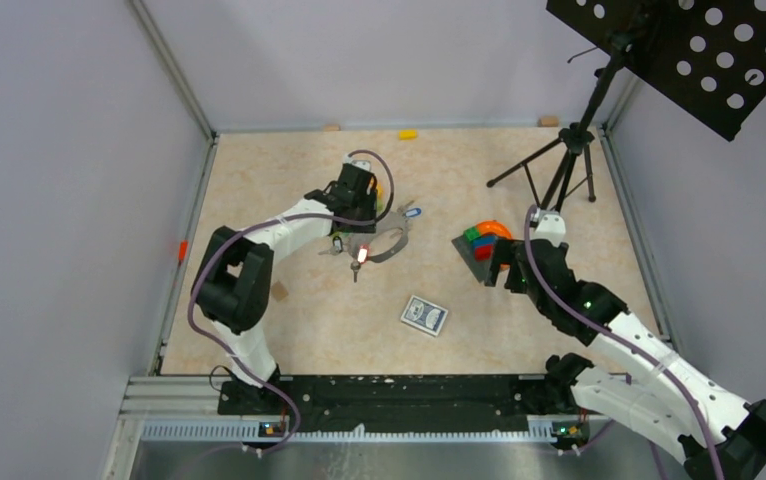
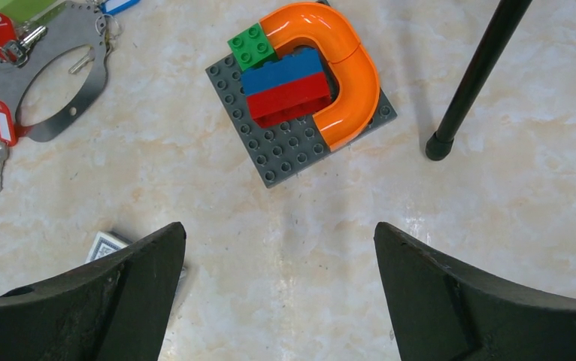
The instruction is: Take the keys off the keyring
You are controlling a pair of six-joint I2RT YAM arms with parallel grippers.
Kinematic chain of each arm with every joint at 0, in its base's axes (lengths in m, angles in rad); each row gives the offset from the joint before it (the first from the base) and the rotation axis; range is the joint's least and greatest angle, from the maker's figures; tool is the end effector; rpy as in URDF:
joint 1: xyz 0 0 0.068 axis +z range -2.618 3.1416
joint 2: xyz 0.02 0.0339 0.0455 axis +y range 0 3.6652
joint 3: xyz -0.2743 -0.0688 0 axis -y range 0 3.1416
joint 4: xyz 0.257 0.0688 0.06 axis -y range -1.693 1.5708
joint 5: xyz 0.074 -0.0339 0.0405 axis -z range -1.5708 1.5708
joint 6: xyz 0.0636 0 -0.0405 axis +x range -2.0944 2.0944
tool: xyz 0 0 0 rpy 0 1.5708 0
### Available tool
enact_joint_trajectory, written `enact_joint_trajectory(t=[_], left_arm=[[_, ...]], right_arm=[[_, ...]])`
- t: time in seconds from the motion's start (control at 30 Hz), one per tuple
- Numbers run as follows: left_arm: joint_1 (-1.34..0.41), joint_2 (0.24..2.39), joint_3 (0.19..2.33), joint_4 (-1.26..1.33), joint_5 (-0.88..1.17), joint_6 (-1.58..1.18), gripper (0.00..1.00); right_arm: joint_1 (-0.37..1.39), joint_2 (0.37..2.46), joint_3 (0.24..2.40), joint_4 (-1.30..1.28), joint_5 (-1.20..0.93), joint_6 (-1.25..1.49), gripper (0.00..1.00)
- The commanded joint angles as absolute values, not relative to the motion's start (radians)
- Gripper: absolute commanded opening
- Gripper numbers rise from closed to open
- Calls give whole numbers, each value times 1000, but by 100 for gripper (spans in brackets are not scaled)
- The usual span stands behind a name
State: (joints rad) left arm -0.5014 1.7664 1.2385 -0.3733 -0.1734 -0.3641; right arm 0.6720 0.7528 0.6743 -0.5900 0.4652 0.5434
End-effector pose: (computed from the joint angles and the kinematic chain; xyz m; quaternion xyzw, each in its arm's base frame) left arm 0.3651 -0.1876 0.1978 0.0362 0.9407 -0.0630 0.3315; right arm 0.1613 0.0919 0.2596 0.0440 0.8804 0.0719 0.4667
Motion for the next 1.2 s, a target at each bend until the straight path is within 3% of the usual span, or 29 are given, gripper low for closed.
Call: enact_joint_trajectory(t=[0.0,0.77,0.93,1.17], left_arm=[[-470,1824,1301,-331,-151,-359,57],[-414,2026,1404,-242,-61,-358,53],[-406,2037,1385,-237,-74,-351,47],[-385,2025,1335,-217,-69,-353,27]], right_arm=[[678,731,664,-567,471,546,94],[679,729,663,-564,464,537,94],[678,727,664,-565,460,534,94],[678,727,661,-562,460,535,94]])
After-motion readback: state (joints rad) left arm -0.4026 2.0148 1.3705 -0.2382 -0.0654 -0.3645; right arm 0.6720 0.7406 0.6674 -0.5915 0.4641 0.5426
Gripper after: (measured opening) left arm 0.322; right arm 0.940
